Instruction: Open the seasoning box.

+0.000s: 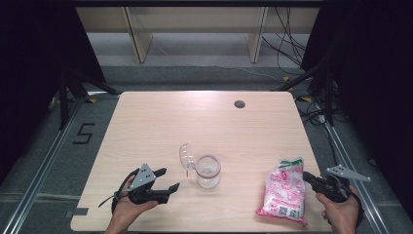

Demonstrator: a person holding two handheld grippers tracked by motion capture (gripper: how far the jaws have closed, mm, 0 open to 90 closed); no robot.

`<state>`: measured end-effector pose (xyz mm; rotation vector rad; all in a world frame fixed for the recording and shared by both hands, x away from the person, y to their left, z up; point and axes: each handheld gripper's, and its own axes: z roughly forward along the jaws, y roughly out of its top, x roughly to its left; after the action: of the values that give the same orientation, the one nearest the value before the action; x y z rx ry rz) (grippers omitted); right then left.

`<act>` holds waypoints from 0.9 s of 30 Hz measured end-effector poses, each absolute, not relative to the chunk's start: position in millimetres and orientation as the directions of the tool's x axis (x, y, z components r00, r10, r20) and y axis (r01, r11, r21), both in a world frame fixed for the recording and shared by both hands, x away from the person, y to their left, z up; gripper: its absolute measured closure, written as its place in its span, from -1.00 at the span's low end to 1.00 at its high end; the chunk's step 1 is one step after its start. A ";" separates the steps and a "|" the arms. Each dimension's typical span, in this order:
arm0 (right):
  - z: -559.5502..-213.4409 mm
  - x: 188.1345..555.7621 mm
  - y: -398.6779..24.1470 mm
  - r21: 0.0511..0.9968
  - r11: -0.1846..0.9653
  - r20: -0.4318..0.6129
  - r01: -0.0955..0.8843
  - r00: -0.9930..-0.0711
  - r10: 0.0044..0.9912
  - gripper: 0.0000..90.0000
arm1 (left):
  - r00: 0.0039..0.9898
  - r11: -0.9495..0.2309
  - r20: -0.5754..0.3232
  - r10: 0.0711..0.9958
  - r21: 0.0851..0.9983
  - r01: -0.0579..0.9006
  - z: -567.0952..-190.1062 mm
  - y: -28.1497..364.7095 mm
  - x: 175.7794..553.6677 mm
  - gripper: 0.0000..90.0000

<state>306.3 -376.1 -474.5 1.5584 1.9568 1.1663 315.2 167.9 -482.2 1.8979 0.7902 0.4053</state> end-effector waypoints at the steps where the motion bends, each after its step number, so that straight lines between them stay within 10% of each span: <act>1: -474.5 304.2 -378.6 0.792 0.044 0.194 0.609 -0.320 0.927 1.00 | 0.739 -0.307 -0.040 0.673 0.894 0.327 -481.9 168.2 316.1 -0.36; 5: -478.0 296.3 -383.7 0.795 -0.013 0.235 0.607 -0.288 0.928 0.83 | 0.738 -0.317 -0.037 0.674 0.888 0.333 -482.0 167.8 316.2 -0.36; 6: -480.4 293.9 -384.7 0.784 -0.036 0.257 0.619 -0.272 0.927 0.47 | 0.739 -0.317 -0.038 0.672 0.888 0.334 -482.0 167.1 316.0 -0.36; 10: -485.3 295.3 -383.0 0.768 -0.102 0.331 0.632 -0.256 0.908 0.08 | 0.748 -0.329 -0.027 0.663 0.887 0.323 -482.1 166.8 317.0 -0.36; 27: -500.1 311.6 -371.3 0.680 -0.079 0.431 0.729 -0.311 0.847 -0.09 | 0.743 -0.320 -0.050 0.668 0.881 0.347 -484.2 162.6 315.0 -0.36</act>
<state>311.6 -371.3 -500.1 1.7596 2.0376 1.3455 315.0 162.6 -484.2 1.9345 0.7751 0.3993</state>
